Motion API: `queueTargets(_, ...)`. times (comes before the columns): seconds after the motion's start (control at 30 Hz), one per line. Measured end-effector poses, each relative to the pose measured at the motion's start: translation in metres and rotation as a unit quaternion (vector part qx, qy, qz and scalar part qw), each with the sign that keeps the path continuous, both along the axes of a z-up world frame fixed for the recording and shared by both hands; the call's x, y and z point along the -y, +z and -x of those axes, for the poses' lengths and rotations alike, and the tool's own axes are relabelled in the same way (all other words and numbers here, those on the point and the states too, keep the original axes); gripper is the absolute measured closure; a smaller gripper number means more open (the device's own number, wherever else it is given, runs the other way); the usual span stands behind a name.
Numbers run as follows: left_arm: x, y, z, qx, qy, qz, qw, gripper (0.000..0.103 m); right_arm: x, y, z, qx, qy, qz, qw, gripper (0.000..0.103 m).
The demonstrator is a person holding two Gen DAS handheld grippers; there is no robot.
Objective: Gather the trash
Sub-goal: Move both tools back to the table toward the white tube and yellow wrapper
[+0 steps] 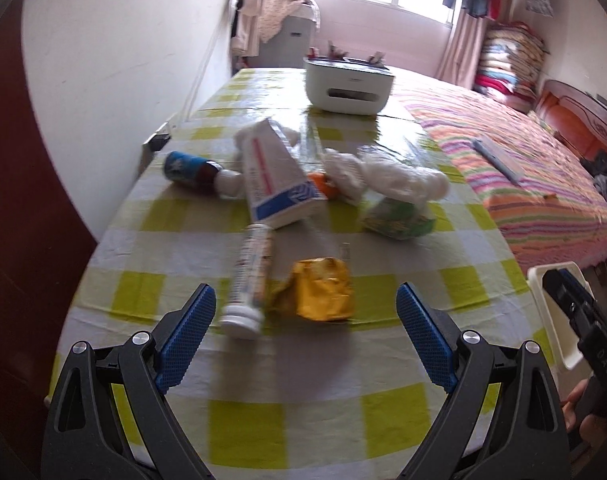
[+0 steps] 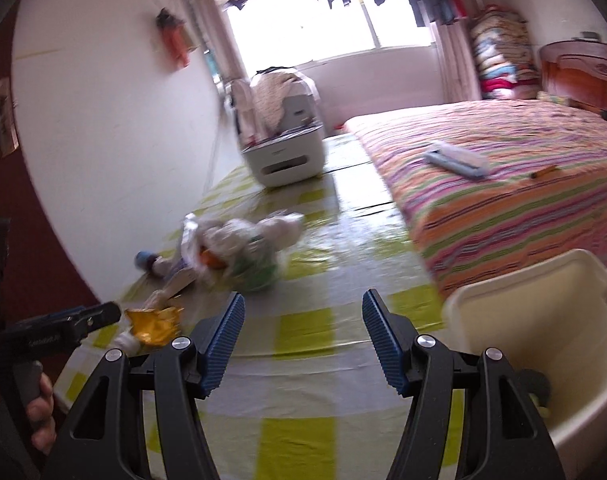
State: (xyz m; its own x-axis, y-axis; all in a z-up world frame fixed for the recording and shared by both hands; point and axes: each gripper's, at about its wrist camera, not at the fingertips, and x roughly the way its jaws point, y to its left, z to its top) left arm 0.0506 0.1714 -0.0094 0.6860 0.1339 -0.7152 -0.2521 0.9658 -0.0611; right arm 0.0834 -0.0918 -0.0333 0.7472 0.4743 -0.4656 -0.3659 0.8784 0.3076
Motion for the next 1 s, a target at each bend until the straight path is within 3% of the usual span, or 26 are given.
queueTargets(0.23,-0.045,0.002,0.020,0.004,0.051,-0.005,0.9987,0.013,-0.073,-0.006,-0.003,-0.026,0.121,0.006,0.992,0.043)
queueTargets(0.43,-0.074,-0.001,0.034,0.002,0.081,0.005,0.9967,0.013,-0.124,-0.017,-0.010,-0.066,0.201,0.017,0.977,0.043)
queueTargets(0.6,-0.087,-0.003,0.042,-0.002,0.091,0.010,0.9958,0.013,-0.153,-0.027,-0.019,-0.087,0.220,0.039,0.971,0.041)
queueTargets(0.8,-0.096,-0.006,0.045,-0.006,0.099,0.015,0.9950,0.013,-0.181,-0.032,-0.020,-0.069,0.236,0.101,0.964,0.031)
queueTargets(1.0,-0.096,-0.007,0.043,-0.007,0.098,0.014,0.9950,0.013,-0.198,-0.039,-0.037,-0.085,0.229,0.119,0.962,0.029)
